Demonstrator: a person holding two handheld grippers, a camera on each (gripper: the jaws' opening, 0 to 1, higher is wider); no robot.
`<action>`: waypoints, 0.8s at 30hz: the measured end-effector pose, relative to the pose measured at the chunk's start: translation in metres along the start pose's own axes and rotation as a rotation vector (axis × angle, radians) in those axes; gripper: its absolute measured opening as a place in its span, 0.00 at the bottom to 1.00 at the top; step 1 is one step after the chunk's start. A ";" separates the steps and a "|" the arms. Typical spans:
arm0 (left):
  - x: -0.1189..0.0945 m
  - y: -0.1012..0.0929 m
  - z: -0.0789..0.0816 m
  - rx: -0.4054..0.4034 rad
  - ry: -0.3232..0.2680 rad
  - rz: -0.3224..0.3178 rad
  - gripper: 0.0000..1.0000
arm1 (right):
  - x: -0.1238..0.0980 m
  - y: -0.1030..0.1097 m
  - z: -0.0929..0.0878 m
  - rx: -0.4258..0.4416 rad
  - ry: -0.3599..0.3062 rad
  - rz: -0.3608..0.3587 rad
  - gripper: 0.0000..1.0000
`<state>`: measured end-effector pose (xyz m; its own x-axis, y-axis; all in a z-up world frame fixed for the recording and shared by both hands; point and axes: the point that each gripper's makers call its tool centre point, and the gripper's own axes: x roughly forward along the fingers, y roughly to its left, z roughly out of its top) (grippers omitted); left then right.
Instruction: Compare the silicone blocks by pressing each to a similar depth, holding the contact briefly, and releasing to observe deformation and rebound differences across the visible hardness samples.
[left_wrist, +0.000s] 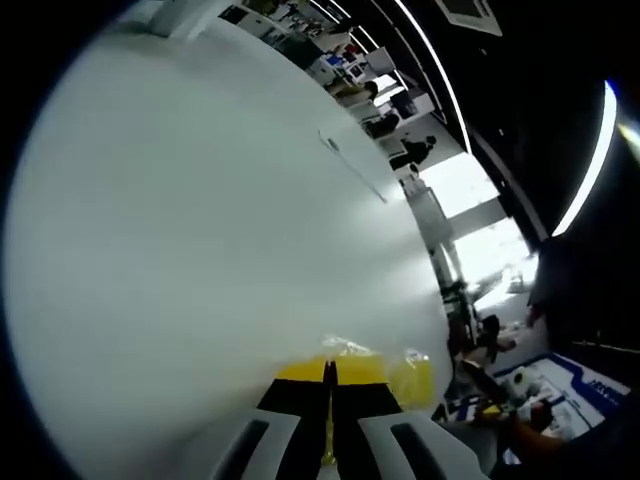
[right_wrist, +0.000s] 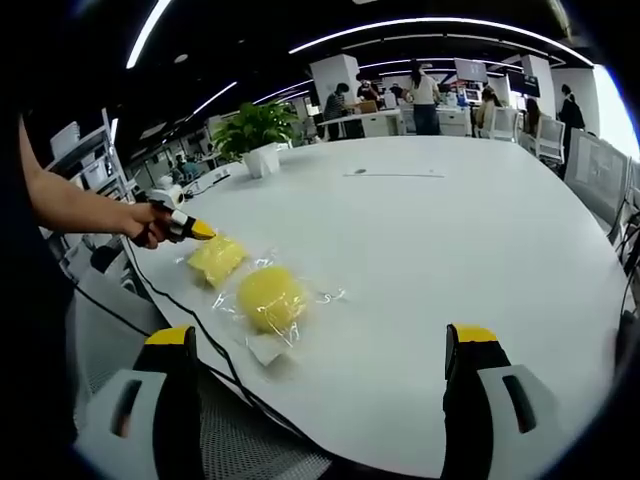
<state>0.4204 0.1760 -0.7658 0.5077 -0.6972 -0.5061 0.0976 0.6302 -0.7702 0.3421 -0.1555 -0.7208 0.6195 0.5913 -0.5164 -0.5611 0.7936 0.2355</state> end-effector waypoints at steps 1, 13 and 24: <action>0.000 -0.005 0.003 0.041 -0.016 -0.024 0.00 | 0.000 0.000 0.000 -0.003 0.000 0.000 0.96; -0.009 -0.034 0.005 0.303 -0.039 -0.066 0.00 | 0.001 0.002 0.004 -0.019 -0.005 0.011 0.96; -0.017 -0.050 0.006 0.372 -0.071 -0.039 0.00 | 0.000 0.003 0.008 -0.027 -0.014 0.014 0.96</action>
<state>0.4117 0.1588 -0.7166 0.5540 -0.7059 -0.4413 0.4155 0.6938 -0.5883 0.3450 -0.1525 -0.7133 0.6189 0.6047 -0.5013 -0.5846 0.7808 0.2203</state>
